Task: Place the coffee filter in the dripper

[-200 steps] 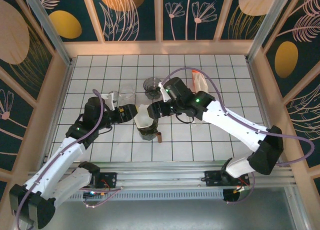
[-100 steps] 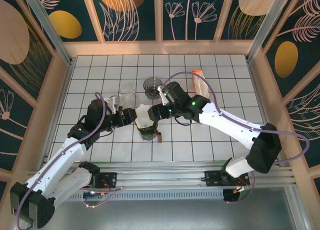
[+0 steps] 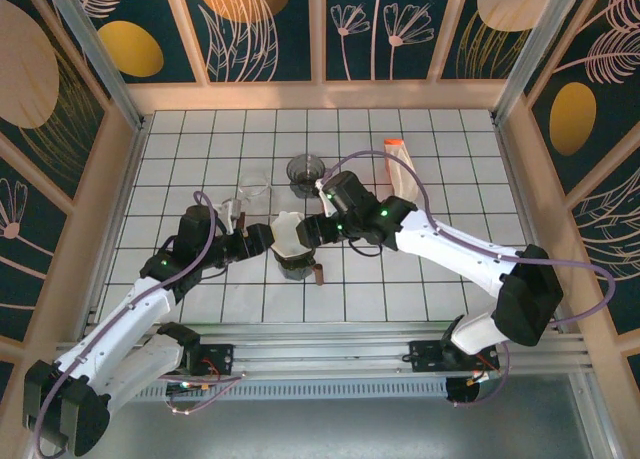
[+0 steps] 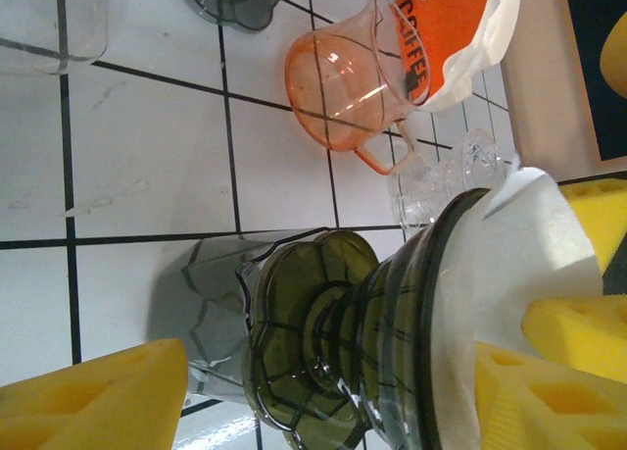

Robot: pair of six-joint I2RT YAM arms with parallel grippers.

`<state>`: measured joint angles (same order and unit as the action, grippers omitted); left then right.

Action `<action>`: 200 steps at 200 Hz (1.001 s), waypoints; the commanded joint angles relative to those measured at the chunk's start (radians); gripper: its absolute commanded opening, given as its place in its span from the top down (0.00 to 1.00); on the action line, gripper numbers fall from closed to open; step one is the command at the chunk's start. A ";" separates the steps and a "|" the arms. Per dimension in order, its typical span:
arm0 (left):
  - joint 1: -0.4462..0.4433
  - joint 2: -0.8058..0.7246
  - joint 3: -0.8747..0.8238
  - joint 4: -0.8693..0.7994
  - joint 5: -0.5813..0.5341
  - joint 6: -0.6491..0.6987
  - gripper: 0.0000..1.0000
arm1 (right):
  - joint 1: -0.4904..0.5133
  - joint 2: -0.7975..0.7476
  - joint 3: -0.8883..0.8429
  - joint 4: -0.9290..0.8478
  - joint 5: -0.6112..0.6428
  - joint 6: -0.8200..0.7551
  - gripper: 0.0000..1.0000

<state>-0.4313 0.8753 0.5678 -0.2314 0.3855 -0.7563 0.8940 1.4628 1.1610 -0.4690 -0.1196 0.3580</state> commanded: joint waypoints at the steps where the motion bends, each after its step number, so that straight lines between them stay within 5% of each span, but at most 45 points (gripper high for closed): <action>1: -0.004 -0.013 -0.018 0.042 0.012 -0.017 0.28 | 0.012 -0.003 -0.021 0.028 0.031 0.021 0.25; 85: -0.004 -0.020 -0.021 0.044 0.009 -0.019 0.27 | 0.024 0.037 0.110 -0.026 0.067 -0.020 0.22; 200: -0.004 -0.027 -0.018 0.049 0.012 -0.018 0.26 | 0.022 0.045 0.072 -0.033 0.163 0.007 0.46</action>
<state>-0.4313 0.8627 0.5552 -0.2123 0.3855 -0.7681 0.9115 1.5017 1.2476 -0.4896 0.0113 0.3542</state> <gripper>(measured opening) 0.730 0.539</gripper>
